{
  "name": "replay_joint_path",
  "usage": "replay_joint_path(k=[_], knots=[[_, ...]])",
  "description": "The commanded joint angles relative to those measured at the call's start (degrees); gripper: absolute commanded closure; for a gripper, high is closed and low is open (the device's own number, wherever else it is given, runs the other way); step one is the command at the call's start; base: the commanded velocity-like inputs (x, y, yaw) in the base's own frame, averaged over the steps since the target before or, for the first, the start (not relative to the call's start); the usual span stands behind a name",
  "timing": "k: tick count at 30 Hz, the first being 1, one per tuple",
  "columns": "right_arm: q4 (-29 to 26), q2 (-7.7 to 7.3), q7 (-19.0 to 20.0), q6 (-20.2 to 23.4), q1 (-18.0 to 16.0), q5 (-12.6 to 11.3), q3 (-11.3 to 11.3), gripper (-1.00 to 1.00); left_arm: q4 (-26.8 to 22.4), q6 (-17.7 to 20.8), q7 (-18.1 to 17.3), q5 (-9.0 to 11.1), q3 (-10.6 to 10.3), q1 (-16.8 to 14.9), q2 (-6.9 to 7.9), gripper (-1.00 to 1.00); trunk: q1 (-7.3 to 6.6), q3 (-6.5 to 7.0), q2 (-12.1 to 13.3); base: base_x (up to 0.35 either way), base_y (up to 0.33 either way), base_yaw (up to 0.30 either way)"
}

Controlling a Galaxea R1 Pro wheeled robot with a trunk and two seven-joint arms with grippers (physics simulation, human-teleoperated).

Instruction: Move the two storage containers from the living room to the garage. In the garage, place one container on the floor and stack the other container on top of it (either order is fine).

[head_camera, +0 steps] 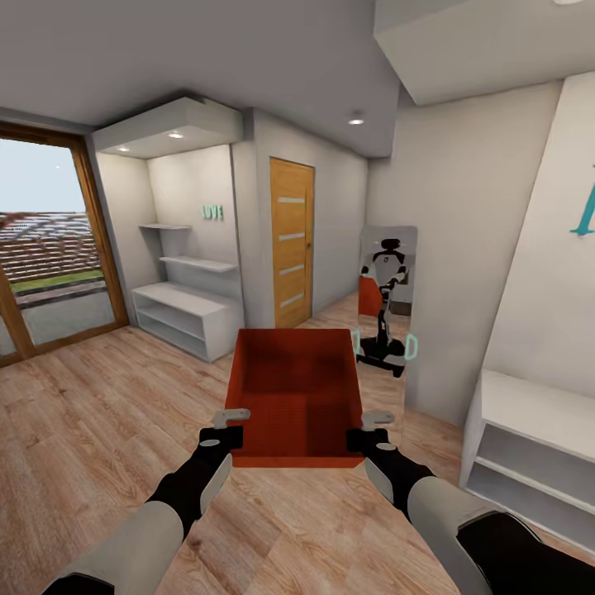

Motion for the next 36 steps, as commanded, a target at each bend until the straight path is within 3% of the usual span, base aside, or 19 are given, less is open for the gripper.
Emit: replay_joint_path(k=[1, 9, 10, 36], knots=[[0.0, -0.34, -0.2, -0.1, 0.0, -0.9, 0.7, 1.0, -0.3, 0.2, 0.5, 0.3, -0.1, -0.1, 0.41, 1.0, 0.05, -0.02, 0.0, 0.268, 0.0, 0.0], [0.0, -0.27, -0.2, -0.1, 0.0, -0.2, 0.1, 1.0, -0.3, 0.2, 0.5, 0.5, -0.4, -0.1, 0.51, 1.0, 0.05, -0.02, 0.0, 0.295, 0.0, 0.0], [0.0, -1.04, -0.2, -0.1, 0.0, -2.7, 0.7, 1.0, -0.3, 0.2, 0.5, -3.9, 6.6, -0.1, 1.27, 1.0, 0.05, -0.02, 0.0, 0.304, 0.0, 0.0], [0.0, -1.1, -0.2, -0.1, 0.0, -2.7, 0.7, 1.0, -0.3, 0.2, 0.5, -3.9, 6.6, -0.1, 1.23, 1.0, 0.05, -0.02, 0.0, 0.28, 0.0, 0.0]])
